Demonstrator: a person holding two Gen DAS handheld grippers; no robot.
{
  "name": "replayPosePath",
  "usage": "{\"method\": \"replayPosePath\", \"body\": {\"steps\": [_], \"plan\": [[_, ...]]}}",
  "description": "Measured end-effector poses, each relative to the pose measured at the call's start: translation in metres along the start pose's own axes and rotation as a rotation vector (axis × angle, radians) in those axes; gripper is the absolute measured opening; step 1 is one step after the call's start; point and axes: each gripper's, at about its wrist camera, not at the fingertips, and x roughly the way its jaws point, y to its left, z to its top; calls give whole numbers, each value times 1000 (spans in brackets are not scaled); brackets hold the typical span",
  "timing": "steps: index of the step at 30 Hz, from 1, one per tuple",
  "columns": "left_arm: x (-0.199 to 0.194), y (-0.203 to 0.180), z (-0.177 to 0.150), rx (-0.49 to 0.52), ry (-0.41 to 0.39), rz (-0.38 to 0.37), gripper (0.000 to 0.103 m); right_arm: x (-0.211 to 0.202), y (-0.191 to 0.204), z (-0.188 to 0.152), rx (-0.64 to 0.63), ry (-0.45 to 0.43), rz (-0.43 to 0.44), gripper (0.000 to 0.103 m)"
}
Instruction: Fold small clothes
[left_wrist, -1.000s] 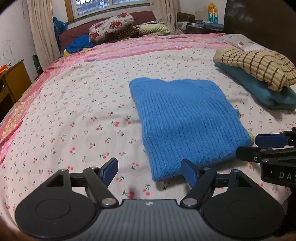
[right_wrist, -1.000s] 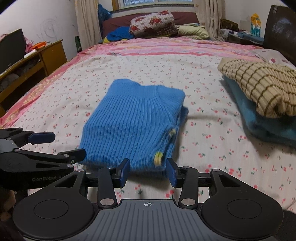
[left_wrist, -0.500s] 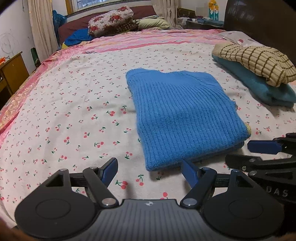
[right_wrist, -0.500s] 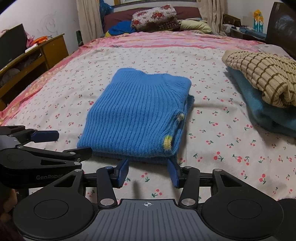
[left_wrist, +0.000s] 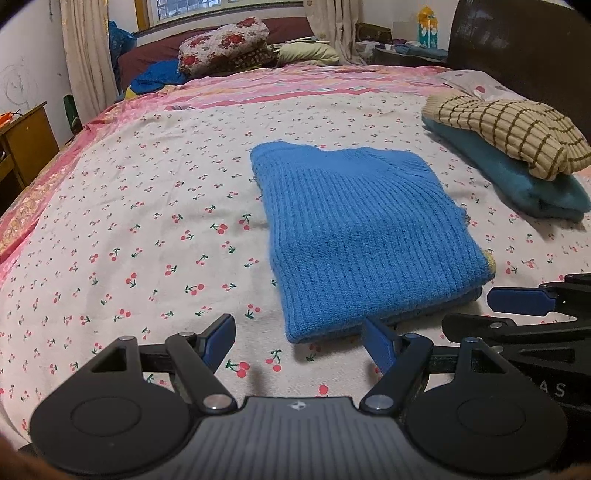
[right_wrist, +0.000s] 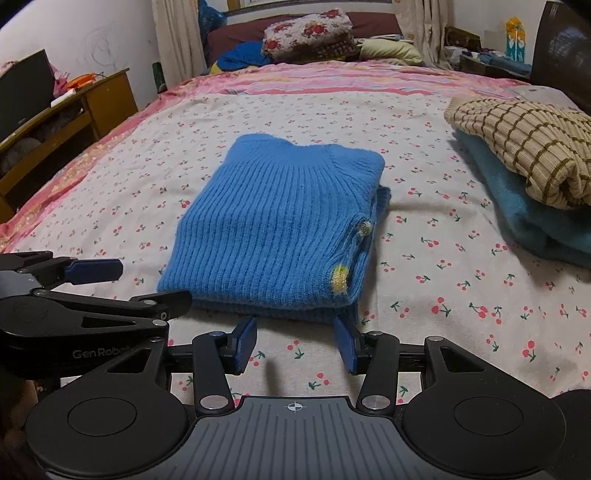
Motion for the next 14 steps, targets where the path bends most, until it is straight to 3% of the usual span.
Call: {"method": "replayPosePath", "body": {"steps": [14], "plan": [[0, -1, -1, -11, 4, -8, 81, 0, 1, -1, 6, -3, -4, 47]]}}
